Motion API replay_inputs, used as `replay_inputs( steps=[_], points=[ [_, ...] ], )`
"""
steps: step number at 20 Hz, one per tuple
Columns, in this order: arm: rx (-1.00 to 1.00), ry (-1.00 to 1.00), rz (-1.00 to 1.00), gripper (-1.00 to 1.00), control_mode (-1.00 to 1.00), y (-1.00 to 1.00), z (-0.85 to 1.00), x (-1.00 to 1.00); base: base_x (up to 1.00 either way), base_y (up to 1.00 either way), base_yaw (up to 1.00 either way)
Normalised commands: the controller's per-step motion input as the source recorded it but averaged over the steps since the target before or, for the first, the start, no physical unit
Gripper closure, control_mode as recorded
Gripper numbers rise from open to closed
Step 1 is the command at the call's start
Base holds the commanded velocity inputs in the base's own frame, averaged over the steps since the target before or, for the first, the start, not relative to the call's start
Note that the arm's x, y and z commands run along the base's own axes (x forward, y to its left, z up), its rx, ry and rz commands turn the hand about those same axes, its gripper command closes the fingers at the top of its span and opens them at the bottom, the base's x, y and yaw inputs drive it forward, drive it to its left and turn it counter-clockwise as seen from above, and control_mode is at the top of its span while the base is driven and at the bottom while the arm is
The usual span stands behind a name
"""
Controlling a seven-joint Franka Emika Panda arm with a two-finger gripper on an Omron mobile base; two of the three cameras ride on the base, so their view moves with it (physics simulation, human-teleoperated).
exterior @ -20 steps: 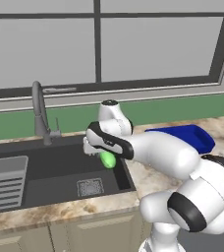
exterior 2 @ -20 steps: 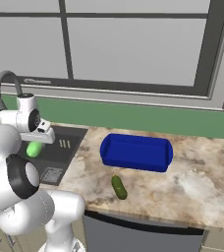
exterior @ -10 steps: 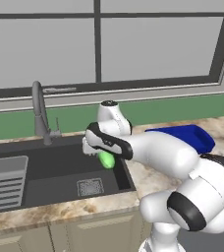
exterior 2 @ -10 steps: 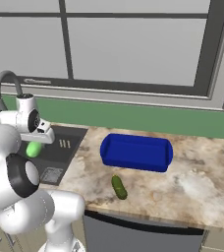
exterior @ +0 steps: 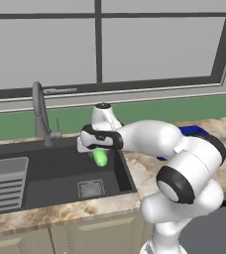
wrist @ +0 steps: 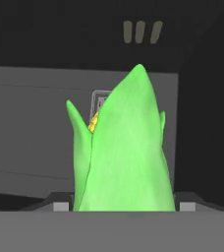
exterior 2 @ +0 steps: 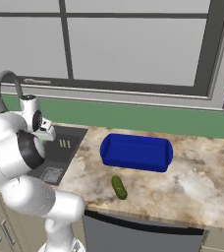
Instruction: Pick up all produce items and place them in the sink. Turn on the sink faucet to wash them. Then turn the sink off and put them in the tray.
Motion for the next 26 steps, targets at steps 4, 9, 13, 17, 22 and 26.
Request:
replay_inputs(
  steps=[4, 9, 13, 17, 22, 26],
  points=[
    [-0.02, 0.00, 0.00, 1.00, -1.00, 0.23, -0.23, 0.44, 0.00, 0.00, 0.00],
    [-0.01, 0.00, 0.00, 1.00, -1.00, 0.10, -0.33, 0.48, 0.00, 0.00, 0.00],
    [0.00, 0.00, 0.00, 1.00, -1.00, 0.03, -0.32, 0.50, 0.00, 0.00, 0.00],
    [0.00, 0.00, 0.00, 1.00, -1.00, 0.11, -0.51, 0.42, 0.00, 0.00, 0.00],
    [-0.01, 0.00, 0.00, 1.00, -1.00, 0.14, -0.54, 0.28, 0.00, 0.00, 0.00],
    [0.00, 0.00, -0.01, 1.00, -1.00, 0.10, -0.48, 0.15, 0.00, 0.00, 0.00]
  ],
)
